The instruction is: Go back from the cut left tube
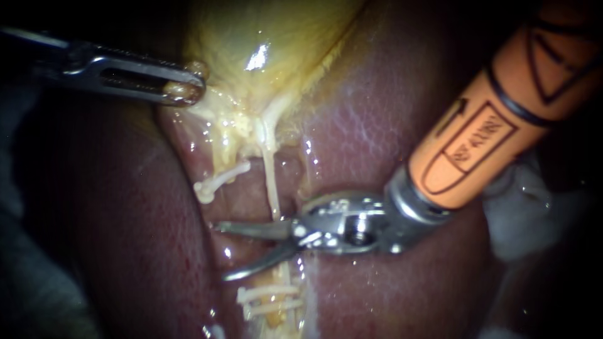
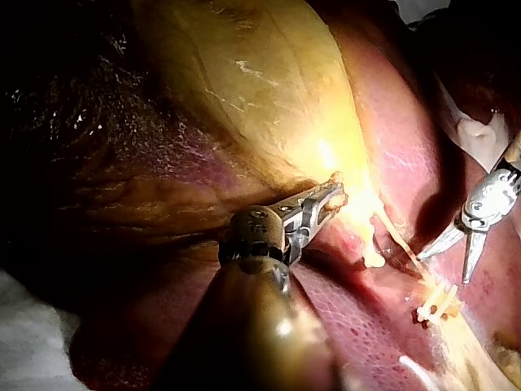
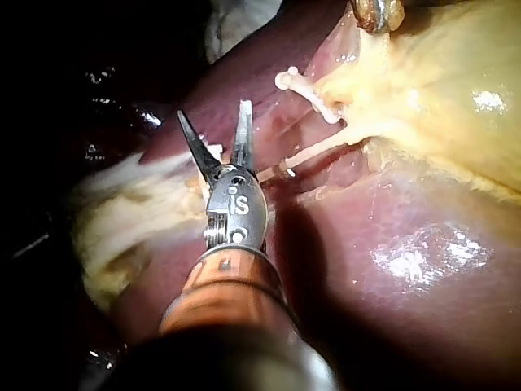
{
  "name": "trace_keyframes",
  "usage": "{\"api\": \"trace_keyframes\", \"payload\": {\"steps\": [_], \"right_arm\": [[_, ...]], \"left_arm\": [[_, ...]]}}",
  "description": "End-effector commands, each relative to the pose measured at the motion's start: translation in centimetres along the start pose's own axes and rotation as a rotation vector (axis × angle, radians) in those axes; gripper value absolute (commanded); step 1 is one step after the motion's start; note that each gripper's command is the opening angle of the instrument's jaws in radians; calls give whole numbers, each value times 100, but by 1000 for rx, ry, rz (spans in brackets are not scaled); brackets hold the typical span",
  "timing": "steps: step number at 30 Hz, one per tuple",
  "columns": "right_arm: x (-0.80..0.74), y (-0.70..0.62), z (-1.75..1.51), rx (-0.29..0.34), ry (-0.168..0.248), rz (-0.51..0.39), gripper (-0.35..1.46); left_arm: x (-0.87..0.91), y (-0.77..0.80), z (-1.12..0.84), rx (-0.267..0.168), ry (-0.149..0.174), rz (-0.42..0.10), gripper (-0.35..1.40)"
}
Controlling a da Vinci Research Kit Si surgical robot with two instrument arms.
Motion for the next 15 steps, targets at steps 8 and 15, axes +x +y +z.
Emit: {"api": "trace_keyframes", "payload": {"steps": [8, 15], "right_arm": [[-2, 12, -74, -141, -255, -221, 143], [-4, 21, -125, -247, -403, -322, 143]], "left_arm": [[0, -1, -1, 2, 1, 0, -35], [0, -1, -1, 2, 1, 0, -35]]}}
